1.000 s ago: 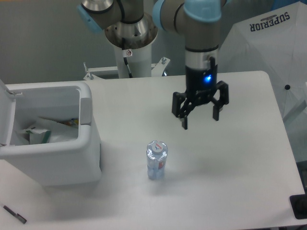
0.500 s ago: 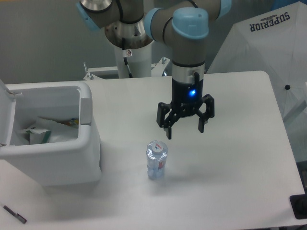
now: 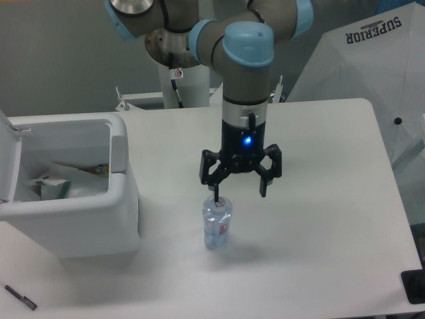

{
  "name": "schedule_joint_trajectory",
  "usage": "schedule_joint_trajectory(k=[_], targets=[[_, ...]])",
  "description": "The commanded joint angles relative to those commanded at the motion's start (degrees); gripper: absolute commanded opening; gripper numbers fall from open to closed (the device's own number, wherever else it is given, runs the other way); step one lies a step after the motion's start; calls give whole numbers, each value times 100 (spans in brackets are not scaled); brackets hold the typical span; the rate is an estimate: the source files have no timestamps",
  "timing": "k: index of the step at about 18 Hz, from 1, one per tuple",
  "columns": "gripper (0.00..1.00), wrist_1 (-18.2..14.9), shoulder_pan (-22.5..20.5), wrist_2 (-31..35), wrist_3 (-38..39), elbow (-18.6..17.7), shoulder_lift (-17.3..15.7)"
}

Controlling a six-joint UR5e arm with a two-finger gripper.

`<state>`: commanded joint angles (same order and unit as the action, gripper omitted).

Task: Place the trash in the trash can
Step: 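Lower the gripper around the bottle cap and close on it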

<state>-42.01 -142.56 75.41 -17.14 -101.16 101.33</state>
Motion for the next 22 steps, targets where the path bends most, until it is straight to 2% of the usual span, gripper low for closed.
schedule_joint_trajectory(k=[17,20,22], targets=[[100,-26,123,9,-26,-53,53],[93,-26,123,18,-9,-53,106],[93,-26,132,18,-9,-53,106]])
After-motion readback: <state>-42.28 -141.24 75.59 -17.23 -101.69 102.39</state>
